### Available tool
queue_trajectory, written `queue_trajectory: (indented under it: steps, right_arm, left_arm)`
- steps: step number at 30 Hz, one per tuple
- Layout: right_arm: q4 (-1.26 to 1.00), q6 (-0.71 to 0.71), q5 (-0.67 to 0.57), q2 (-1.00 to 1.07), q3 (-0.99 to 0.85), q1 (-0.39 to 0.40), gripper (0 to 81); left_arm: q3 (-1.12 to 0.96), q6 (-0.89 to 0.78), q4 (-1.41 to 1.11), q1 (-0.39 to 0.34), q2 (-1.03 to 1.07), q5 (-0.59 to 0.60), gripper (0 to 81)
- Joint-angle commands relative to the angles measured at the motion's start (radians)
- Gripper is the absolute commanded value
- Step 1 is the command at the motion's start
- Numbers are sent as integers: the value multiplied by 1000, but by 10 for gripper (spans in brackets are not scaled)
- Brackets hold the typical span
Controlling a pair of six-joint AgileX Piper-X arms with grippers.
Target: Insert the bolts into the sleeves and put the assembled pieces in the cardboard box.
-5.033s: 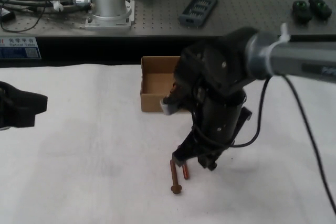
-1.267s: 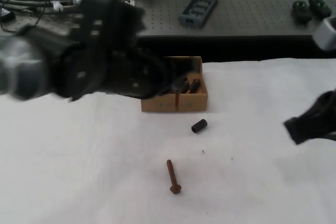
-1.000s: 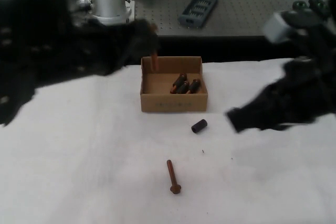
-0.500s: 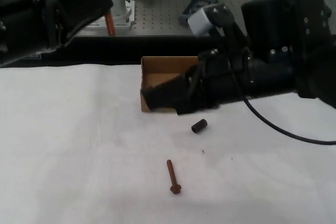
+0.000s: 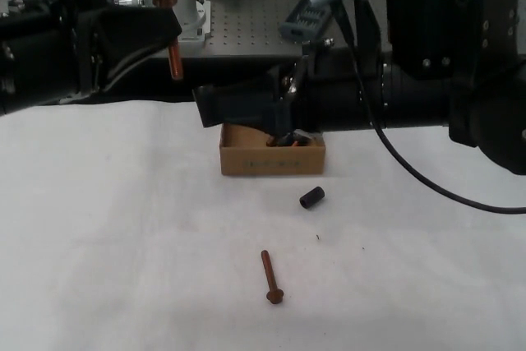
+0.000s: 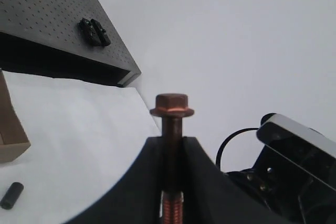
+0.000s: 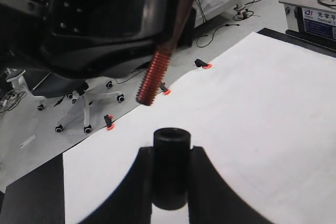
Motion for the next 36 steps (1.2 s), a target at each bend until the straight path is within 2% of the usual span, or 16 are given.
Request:
queue_trajectory:
  steps: [1, 6, 9, 20, 36]
  right_arm:
    - [-18, 1, -38, -1, -4, 15, 28]
    - [-18, 1, -38, -1, -4, 51, 28]
    - [-18, 1, -36, -1, -4, 57, 28]
    - [-12, 25, -12, -1, -4, 46, 28]
    - [-10, 25, 69, -1, -4, 34, 28]
  left_arm:
    - [-2, 24, -16, -4, -16, 12, 6]
    - [-2, 36, -16, -35, -16, 12, 6]
    - [-2, 98, -16, -50, -16, 12, 6]
    - [-2, 159, -16, -45, -16, 9, 6]
    - [-2, 159, -16, -45, -16, 7, 6]
